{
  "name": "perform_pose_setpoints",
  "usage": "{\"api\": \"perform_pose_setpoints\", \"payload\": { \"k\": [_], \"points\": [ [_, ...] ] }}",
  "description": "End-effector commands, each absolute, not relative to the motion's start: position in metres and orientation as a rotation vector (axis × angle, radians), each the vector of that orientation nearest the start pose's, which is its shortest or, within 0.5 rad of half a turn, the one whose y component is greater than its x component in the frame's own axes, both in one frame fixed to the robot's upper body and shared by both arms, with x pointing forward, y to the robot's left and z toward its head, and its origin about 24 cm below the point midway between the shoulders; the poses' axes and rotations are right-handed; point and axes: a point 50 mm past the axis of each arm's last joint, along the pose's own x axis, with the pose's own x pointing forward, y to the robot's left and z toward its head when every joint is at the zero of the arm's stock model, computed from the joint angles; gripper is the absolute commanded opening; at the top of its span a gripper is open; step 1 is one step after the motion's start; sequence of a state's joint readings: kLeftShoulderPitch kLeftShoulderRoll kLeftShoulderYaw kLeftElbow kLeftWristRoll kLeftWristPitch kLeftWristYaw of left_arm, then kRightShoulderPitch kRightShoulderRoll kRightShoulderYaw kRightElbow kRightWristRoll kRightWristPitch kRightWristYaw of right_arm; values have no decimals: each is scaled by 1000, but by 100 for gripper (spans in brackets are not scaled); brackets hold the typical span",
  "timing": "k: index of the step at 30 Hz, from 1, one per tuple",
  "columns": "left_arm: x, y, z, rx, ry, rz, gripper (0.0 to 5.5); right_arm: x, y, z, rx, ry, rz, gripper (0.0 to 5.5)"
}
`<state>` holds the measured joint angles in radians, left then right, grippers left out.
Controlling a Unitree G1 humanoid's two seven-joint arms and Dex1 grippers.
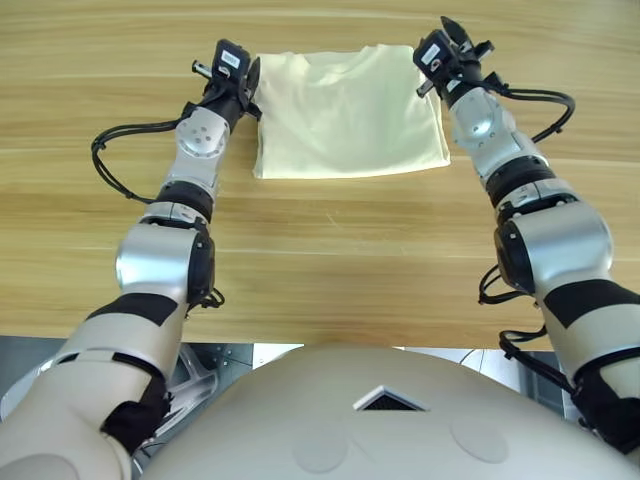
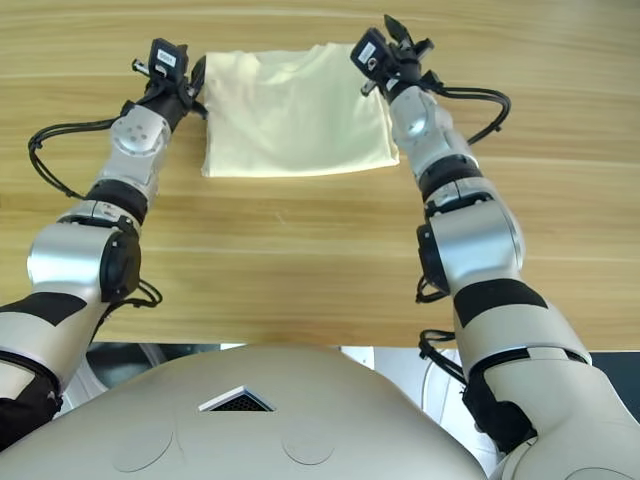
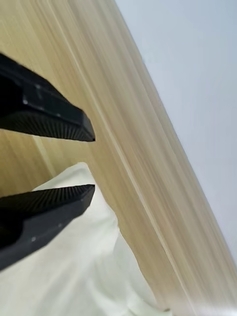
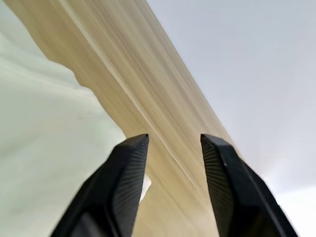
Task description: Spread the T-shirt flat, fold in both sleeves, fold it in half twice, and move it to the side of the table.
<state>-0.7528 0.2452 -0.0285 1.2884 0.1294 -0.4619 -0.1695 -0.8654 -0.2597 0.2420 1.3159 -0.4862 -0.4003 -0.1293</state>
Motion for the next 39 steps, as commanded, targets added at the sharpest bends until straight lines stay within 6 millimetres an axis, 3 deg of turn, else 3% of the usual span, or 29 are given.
{"api": "perform_pose_setpoints", "payload": {
  "k": [1,2,5,9,14,18,21,24,27,31,33,36,39],
  "points": [
    [366,191,44,374,98,-166,229,380,-154,60,-894,-12,212,271],
    [366,199,48,353,69,-120,245,377,-149,56,-915,-34,241,288],
    [356,227,65,203,-131,38,291,352,-108,37,-964,-183,496,291],
    [337,246,86,11,-391,155,296,315,-53,11,-1071,-299,814,291],
    [326,247,102,-65,-507,167,296,299,-35,-12,-1278,-273,1028,291],
    [326,236,103,-34,-499,108,296,274,-63,-23,-1406,-388,1234,291],
    [330,221,98,32,-458,9,296,215,-116,-22,-1326,-433,1509,291],
    [336,203,90,87,-406,-97,296,181,-160,0,-1245,-361,1469,291],
    [338,183,83,143,-379,-204,296,176,-199,20,-1226,-261,1244,291],
    [339,164,75,193,-349,-306,296,198,-239,52,-1191,-266,852,291],
    [338,163,74,225,-344,-331,296,204,-241,65,-1150,-328,754,291],
    [337,162,73,299,-339,-405,296,201,-220,104,-787,-608,613,291],
    [331,145,68,376,-334,-566,296,203,-226,124,-469,-700,446,291]
  ]
}}
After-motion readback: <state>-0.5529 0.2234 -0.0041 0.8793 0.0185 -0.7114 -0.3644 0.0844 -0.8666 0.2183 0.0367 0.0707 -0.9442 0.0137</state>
